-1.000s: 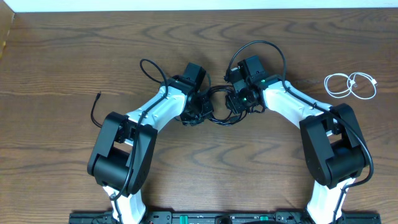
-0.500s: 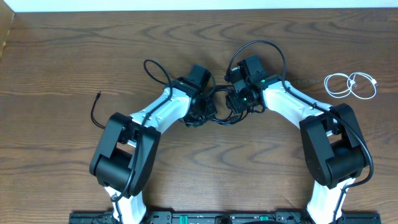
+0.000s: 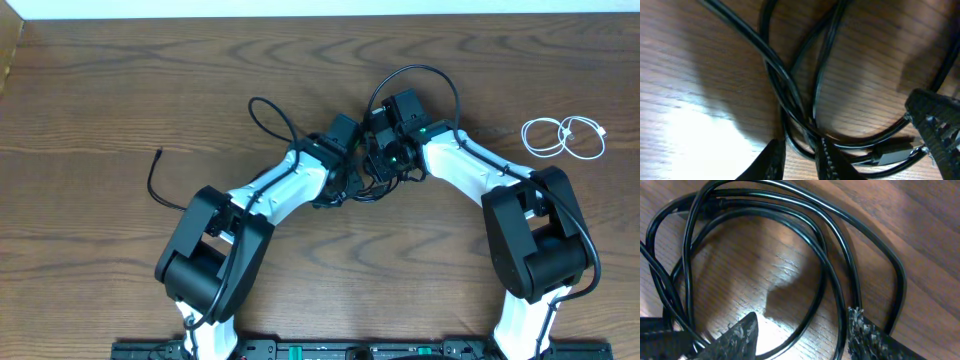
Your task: Untangle cables
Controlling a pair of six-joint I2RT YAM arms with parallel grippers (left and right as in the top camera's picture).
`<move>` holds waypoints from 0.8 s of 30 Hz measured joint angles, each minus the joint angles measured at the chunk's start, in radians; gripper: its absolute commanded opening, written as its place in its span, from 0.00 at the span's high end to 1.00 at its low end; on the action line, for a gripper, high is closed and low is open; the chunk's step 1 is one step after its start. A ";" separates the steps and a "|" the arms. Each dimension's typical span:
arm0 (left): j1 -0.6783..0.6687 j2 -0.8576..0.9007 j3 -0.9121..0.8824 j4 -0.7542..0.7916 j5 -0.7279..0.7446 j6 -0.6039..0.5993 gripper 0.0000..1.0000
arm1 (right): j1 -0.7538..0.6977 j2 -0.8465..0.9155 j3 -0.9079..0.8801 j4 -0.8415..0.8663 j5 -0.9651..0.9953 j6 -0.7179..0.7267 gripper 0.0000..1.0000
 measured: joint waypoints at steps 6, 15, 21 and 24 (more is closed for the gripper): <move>-0.004 0.016 0.014 0.000 0.010 -0.029 0.93 | 0.000 0.000 0.000 0.000 0.005 0.000 0.46; 0.028 0.000 0.011 -0.050 0.023 -0.029 0.93 | 0.000 0.000 0.001 -0.003 0.007 0.000 0.41; 0.086 -0.087 0.002 -0.049 0.027 -0.029 0.93 | 0.000 0.000 0.012 -0.044 0.007 -0.024 0.31; 0.103 -0.124 0.002 -0.043 0.040 -0.029 0.93 | 0.000 -0.001 0.017 -0.072 0.008 -0.028 0.30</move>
